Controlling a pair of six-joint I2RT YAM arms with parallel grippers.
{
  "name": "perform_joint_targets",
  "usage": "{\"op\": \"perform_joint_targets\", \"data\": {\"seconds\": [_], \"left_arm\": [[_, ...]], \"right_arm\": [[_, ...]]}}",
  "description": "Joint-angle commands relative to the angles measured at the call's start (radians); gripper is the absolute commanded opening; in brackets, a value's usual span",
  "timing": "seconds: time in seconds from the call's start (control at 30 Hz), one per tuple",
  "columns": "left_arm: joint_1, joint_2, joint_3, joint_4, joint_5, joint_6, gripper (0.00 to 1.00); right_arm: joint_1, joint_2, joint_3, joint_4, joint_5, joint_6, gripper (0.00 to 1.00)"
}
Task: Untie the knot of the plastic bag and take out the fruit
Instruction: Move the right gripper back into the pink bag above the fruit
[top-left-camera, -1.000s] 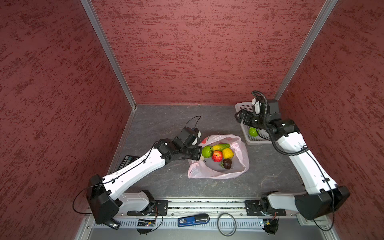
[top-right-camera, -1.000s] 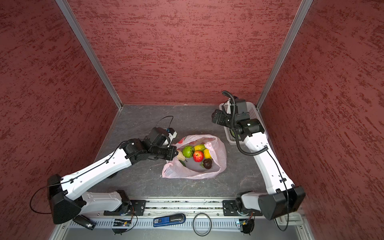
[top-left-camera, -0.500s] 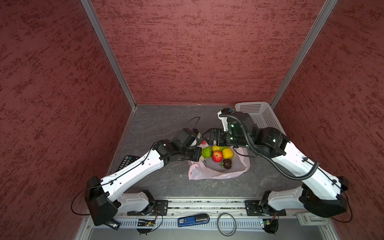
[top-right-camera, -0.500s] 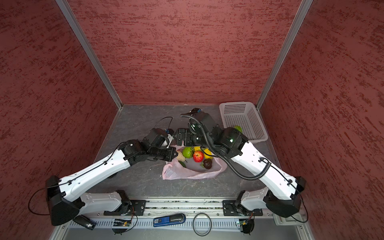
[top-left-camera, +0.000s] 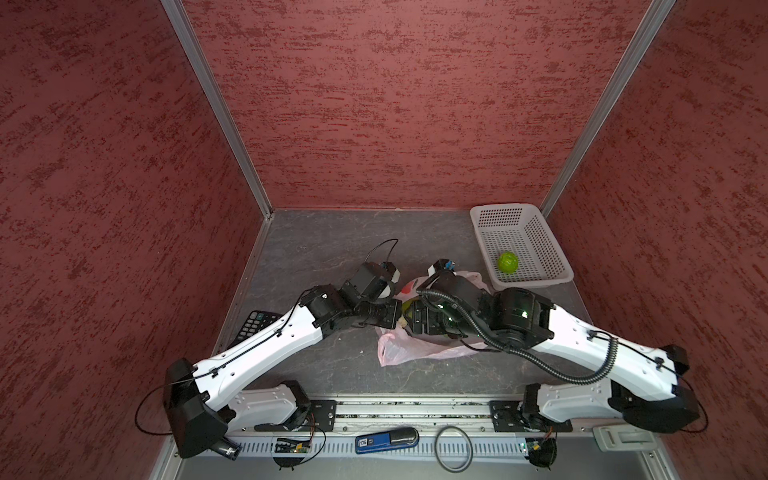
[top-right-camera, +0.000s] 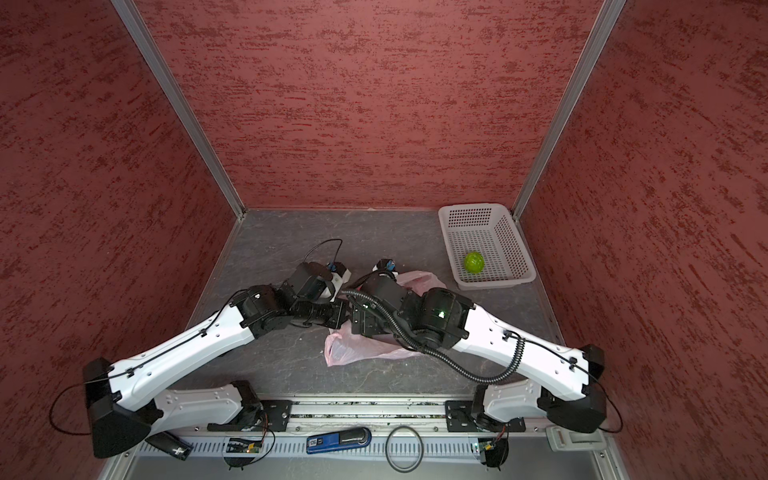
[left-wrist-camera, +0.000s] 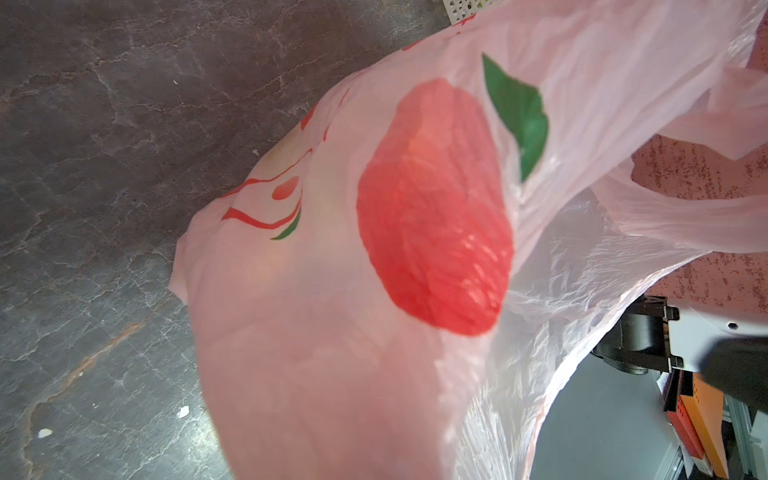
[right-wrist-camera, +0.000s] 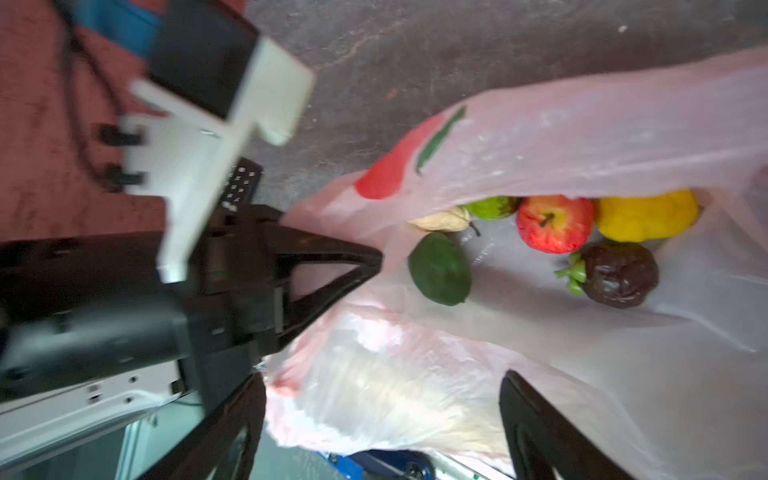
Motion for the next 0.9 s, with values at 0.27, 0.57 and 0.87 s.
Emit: {"op": "perform_joint_targets", "data": {"seconds": [0.27,0.57,0.87], "left_arm": [[-0.034,-0.023,-0.009,0.025,-0.017,-0.027,0.00],[-0.058,0.022,0.023,0.077,-0.019,-0.038,0.00],[-0.122,0.043,-0.005,0.080,-0.010,-0.056,0.00]], "right_arm": [[0.009,-0.037,-0.211,0.046,0.075,-0.024,0.84],[-0.025,-0.060,-0.395,0.144,-0.006,-0.025,0.85],[-0.154,-0.075,-0.476,0.229,-0.086,-0.054,0.85]]}}
